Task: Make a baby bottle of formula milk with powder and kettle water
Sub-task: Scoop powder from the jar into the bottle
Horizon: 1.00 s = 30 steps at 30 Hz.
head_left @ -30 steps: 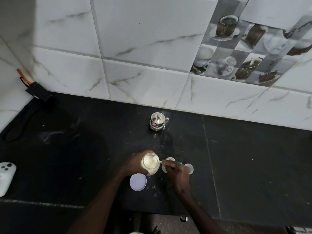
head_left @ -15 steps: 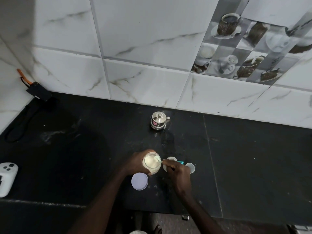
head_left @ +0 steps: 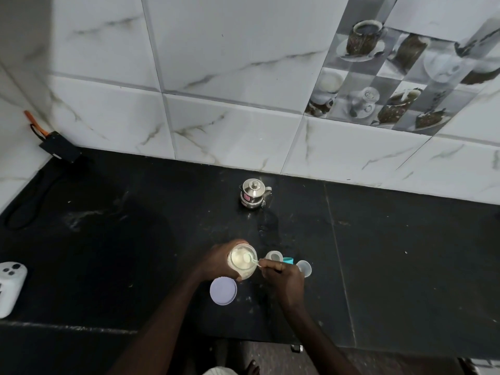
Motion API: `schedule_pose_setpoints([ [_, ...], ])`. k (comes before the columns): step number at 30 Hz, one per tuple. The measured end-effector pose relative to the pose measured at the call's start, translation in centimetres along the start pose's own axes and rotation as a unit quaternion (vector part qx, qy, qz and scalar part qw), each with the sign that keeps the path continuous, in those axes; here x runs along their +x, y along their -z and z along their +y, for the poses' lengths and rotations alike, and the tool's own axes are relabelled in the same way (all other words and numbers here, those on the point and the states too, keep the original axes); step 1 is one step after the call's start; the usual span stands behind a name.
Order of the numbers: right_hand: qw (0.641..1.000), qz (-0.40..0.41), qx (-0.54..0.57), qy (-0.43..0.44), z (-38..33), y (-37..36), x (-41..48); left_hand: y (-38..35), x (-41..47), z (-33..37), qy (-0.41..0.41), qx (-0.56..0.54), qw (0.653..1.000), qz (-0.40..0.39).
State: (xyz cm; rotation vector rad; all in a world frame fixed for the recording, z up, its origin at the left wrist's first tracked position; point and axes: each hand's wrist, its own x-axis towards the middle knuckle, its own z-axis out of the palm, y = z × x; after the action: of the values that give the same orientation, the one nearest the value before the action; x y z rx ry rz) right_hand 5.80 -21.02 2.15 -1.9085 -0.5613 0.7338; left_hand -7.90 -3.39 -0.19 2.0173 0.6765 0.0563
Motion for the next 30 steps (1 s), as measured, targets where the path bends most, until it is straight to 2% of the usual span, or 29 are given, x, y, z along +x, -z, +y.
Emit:
schedule_pose_setpoints([
  [3,0.984,0.007,0.140,-0.108,0.3,-0.1,0.3,0.1,0.0,0.1,0.002,0.000,1.000,-0.003],
  [5,0.960,0.004,0.240,-0.143,-0.1,0.2,0.0,0.1,-0.1,0.2,0.003,-0.003,1.000,-0.004],
  [7,0.940,0.011,0.305,-0.148,-0.5,0.9,-0.1,0.1,-0.1,0.2,0.005,-0.007,1.000,-0.008],
  [9,0.942,0.039,0.311,-0.122,-0.7,2.2,-0.1,0.1,-0.1,0.1,0.004,-0.004,1.000,-0.009],
  [11,0.964,0.072,0.243,-0.077,-0.7,3.7,0.0,0.1,-0.1,0.0,0.005,-0.001,1.000,-0.011],
  [13,0.986,0.113,0.119,-0.027,-0.6,4.9,-0.4,0.0,-0.1,-0.1,0.006,0.000,1.000,-0.010],
  [16,0.988,0.143,0.009,0.051,-1.0,5.6,-1.5,-0.1,0.0,-0.2,0.007,-0.004,1.000,-0.007],
  [22,0.967,0.133,-0.096,0.197,0.2,5.4,-2.3,-0.1,0.0,-0.3,0.012,-0.002,1.000,-0.003],
  [26,0.944,0.136,-0.170,0.249,2.6,5.2,-1.9,-0.2,0.1,-0.4,0.012,-0.002,1.000,-0.008],
  [30,0.919,0.095,-0.244,0.295,3.6,5.5,-2.0,-0.2,0.0,-0.3,0.012,-0.005,1.000,-0.008],
])
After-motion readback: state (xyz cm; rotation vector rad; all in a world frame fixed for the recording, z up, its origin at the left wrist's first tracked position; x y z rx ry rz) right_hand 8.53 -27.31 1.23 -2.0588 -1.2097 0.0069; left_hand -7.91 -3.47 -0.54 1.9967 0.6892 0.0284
